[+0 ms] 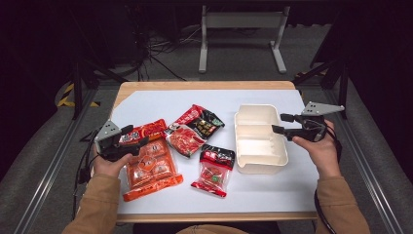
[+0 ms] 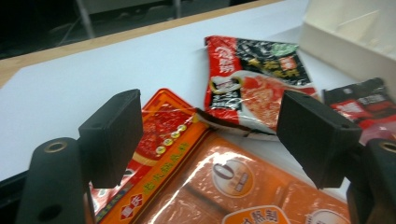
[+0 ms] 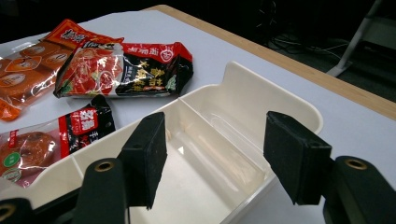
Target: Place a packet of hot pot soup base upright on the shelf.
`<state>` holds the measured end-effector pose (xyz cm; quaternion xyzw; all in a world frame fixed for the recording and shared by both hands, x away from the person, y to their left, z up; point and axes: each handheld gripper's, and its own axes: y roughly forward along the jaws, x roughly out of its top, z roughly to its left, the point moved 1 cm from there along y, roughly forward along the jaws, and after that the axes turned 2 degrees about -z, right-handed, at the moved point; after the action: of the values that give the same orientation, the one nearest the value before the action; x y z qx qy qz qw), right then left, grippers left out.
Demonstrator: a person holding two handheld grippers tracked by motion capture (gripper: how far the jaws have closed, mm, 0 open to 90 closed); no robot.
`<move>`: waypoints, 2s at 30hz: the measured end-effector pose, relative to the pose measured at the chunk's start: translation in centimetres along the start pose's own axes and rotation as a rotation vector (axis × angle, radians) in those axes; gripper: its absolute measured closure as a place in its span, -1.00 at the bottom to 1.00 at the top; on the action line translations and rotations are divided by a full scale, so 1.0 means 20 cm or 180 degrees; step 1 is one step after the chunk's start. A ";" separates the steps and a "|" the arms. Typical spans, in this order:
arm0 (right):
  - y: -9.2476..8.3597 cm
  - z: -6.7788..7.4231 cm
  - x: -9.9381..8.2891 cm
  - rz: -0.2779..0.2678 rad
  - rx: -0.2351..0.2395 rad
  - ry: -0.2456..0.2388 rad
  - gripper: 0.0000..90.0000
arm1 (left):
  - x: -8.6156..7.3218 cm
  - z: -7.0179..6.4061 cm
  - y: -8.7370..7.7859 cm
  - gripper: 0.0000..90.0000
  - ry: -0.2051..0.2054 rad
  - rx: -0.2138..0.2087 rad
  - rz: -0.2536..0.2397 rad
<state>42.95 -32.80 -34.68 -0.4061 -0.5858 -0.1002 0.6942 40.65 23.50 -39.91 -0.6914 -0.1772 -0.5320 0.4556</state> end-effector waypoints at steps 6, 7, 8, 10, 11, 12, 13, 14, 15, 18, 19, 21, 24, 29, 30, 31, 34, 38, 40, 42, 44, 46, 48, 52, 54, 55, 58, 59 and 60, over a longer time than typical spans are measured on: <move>0.01 0.02 0.00 0.0005 0.0034 0.0020 -0.02 | 0.03 -0.02 -0.01 -0.44 0.0059 -0.0230 -0.0084; 0.01 0.02 0.00 -0.0001 0.0046 0.0024 0.00 | 0.04 -0.02 -0.01 -0.44 0.0032 -0.0302 -0.0109; 0.01 0.02 0.00 -0.0001 0.0054 0.0028 0.02 | 0.04 -0.03 -0.02 -0.44 0.0024 -0.0334 -0.0127; 0.01 0.02 0.00 -0.0005 0.0088 0.0052 0.09 | 0.05 -0.04 -0.02 -0.43 0.0025 -0.0366 -0.0125; 0.01 0.02 0.00 -0.0013 0.0086 0.0044 0.12 | 0.06 -0.04 -0.01 -0.43 0.0006 -0.0424 -0.0136; 0.01 0.02 0.00 -0.0020 0.0067 0.0030 0.12 | 0.06 -0.04 -0.01 -0.43 -0.0016 -0.0486 -0.0129; 0.01 0.02 0.00 -0.0044 0.0073 0.0040 0.13 | 0.06 -0.04 -0.01 -0.43 -0.0046 -0.0527 -0.0133; 0.01 0.02 0.00 -0.0069 0.0090 0.0038 0.13 | 0.07 -0.04 -0.01 -0.43 -0.0061 -0.0558 -0.0147; 0.01 0.02 0.00 -0.0083 0.0097 0.0030 0.14 | 0.07 -0.04 -0.01 -0.43 -0.0055 -0.0553 -0.0153; 0.00 0.02 0.00 -0.0112 0.0088 0.0074 0.12 | 0.09 -0.04 0.00 -0.49 -0.0016 -0.0440 -0.0146; 0.00 0.02 0.00 -0.0120 0.0084 0.0089 0.12 | 0.09 -0.04 0.01 -0.51 0.0027 -0.0422 -0.0105; 0.00 0.02 0.00 -0.0150 0.0084 0.0093 0.11 | 0.11 -0.04 0.03 -0.49 0.0048 -0.0426 -0.0003; -0.01 0.03 0.01 -0.0140 0.0113 0.0125 0.16 | 0.13 -0.04 0.04 -0.48 -0.0004 -0.0444 -0.0040; 0.00 0.04 0.02 -0.0111 0.0167 0.0143 0.16 | 0.16 0.00 0.10 -0.37 -0.0205 -0.0551 -0.0013; 0.00 0.04 0.02 -0.0102 0.0173 0.0144 0.16 | 0.16 0.01 0.11 -0.36 -0.0260 -0.0585 0.0014; 0.00 0.04 0.02 -0.0102 0.0173 0.0144 0.16 | 0.16 0.01 0.11 -0.34 -0.0260 -0.0585 0.0014; 0.01 0.04 0.01 -0.0066 0.0180 0.0150 0.16 | 0.17 0.03 0.14 -0.33 -0.0286 -0.0625 -0.0021; 0.01 0.05 0.00 -0.0033 0.0160 0.0155 0.16 | 0.19 0.02 0.16 -0.27 -0.0301 -0.0681 -0.0259; 0.00 0.05 0.00 -0.0020 0.0148 0.0162 0.16 | 0.20 0.02 0.18 -0.25 -0.0369 -0.0701 -0.0315; 0.00 0.05 -0.01 -0.0014 0.0145 0.0168 0.16 | 0.23 0.02 0.21 -0.25 -0.0282 -0.0676 -0.0210; 0.00 0.05 -0.01 -0.0001 0.0141 0.0162 0.16 | 0.26 0.01 0.23 -0.25 -0.0252 -0.0682 -0.0175; 0.00 0.06 -0.01 0.0004 0.0136 0.0160 0.16 | 0.29 0.00 0.26 -0.28 -0.0220 -0.0655 -0.0103; 0.00 0.06 -0.01 0.0010 0.0131 0.0143 0.16 | 0.32 -0.01 0.28 -0.34 -0.0191 -0.0632 -0.0104; -0.01 0.06 -0.02 0.0044 0.0124 0.0143 0.16 | 0.36 -0.03 0.33 -0.50 -0.0082 -0.0674 -0.0005; -0.01 0.06 -0.03 0.0054 0.0114 0.0143 0.16 | 0.37 -0.03 0.36 -0.47 -0.0045 -0.0694 0.0030; -0.02 0.06 -0.03 0.0051 0.0114 0.0152 0.16 | 0.38 -0.03 0.37 -0.47 -0.0010 -0.0676 0.0052; -0.02 0.06 -0.03 0.0050 0.0107 0.0159 0.16 | 0.39 -0.04 0.41 -0.47 -0.0018 -0.0681 0.0092; -0.02 0.06 -0.03 0.0048 0.0109 0.0164 0.16 | 0.40 -0.04 0.43 -0.47 -0.0022 -0.0702 0.0110; -0.02 0.06 -0.03 0.0045 0.0110 0.0162 0.15 | 0.40 -0.04 0.45 -0.46 -0.0035 -0.0732 0.0101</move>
<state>41.70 -32.51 -35.04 -0.3955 -0.5666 -0.0954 0.7165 49.70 16.26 -36.74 -0.7447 -0.1065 -0.5376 0.3808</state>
